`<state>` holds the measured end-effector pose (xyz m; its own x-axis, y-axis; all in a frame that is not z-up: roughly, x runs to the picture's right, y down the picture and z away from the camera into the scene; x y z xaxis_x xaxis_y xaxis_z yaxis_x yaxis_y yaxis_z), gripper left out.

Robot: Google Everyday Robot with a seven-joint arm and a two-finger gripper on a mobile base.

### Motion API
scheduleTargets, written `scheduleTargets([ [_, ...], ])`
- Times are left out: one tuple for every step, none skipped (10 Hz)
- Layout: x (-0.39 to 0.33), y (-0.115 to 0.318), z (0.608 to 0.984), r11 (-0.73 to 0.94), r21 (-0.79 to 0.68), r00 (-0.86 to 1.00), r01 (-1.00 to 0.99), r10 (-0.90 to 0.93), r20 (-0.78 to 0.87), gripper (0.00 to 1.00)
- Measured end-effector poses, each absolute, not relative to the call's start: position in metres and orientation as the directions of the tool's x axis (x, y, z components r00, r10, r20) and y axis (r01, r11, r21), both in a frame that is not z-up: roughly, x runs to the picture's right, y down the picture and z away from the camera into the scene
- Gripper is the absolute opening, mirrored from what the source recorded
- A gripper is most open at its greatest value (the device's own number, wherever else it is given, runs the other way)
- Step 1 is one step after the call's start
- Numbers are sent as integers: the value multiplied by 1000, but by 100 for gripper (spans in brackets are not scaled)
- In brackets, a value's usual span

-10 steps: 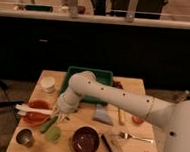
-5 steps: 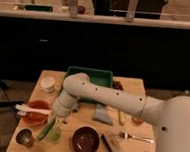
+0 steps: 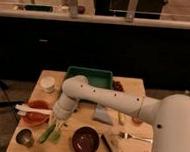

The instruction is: Place pepper in plastic cup

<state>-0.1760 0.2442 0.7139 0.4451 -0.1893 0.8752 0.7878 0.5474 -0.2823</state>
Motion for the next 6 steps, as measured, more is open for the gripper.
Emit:
scheduleTargets([
  [-175, 245, 715, 547, -288, 450, 786, -188, 873, 0],
  [-173, 247, 716, 547, -293, 454, 785, -185, 871, 0],
  [-172, 248, 717, 546, -298, 458, 783, -183, 870, 0],
  [-172, 248, 718, 545, -303, 462, 782, -178, 869, 3],
  [-172, 249, 718, 544, -304, 462, 782, -177, 869, 4],
  [-172, 249, 718, 544, -304, 462, 782, -178, 869, 4],
])
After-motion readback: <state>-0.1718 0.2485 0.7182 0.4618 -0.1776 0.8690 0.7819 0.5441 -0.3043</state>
